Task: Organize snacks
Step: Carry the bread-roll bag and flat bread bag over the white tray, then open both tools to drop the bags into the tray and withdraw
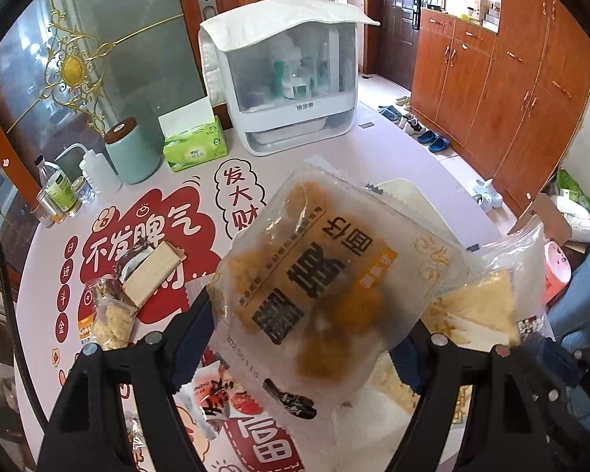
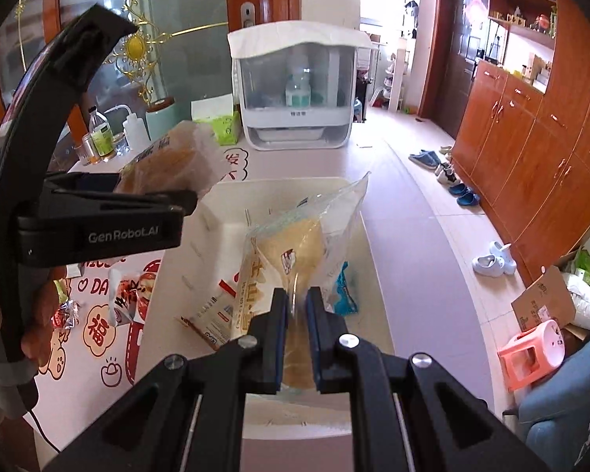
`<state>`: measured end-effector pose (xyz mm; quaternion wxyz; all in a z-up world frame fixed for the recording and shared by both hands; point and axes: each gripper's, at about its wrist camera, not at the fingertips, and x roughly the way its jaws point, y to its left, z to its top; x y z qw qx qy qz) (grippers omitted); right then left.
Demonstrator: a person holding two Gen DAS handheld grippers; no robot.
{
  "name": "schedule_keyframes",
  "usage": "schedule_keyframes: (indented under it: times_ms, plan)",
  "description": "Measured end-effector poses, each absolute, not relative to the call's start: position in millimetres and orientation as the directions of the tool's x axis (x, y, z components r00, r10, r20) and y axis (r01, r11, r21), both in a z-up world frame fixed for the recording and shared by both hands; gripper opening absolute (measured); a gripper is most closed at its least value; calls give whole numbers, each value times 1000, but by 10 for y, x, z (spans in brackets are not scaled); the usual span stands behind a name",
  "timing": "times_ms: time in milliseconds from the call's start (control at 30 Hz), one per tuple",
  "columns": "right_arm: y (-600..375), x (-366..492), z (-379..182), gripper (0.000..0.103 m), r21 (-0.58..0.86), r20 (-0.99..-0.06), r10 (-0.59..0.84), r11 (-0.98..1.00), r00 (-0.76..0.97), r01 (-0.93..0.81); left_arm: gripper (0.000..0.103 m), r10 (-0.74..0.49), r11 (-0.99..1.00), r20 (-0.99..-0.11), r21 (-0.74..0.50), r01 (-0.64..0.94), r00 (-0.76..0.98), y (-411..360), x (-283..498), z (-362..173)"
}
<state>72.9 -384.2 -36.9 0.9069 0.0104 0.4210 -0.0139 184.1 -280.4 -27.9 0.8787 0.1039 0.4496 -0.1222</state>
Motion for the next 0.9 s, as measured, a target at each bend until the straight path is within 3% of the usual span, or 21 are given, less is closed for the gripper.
schedule_keyframes:
  times_ms: [367,433,500,533,900]
  plan:
    - [-3912,909,-504,15,49,-792,17,998,610,36,85,-141,945,-856,33,324,497,-2921,2049,-496]
    - [-3916,904,-503,28,35,-789,1,998,614,43,92,-143,947,-859,25,319,491,-2908,2048,-523]
    - [-3910,882,-499,56,19,-779,-17,999,627,50,96,-135,951,-855,30,307,500,-2885,2039,-522]
    - [-3906,867,-493,58,12,-772,-23,999,635,51,96,-134,952,-854,29,304,503,-2870,2033,-517]
    - [-3840,805,-540,60,19,-789,-9,999,615,38,96,-130,958,-852,23,284,507,-2747,1924,-441]
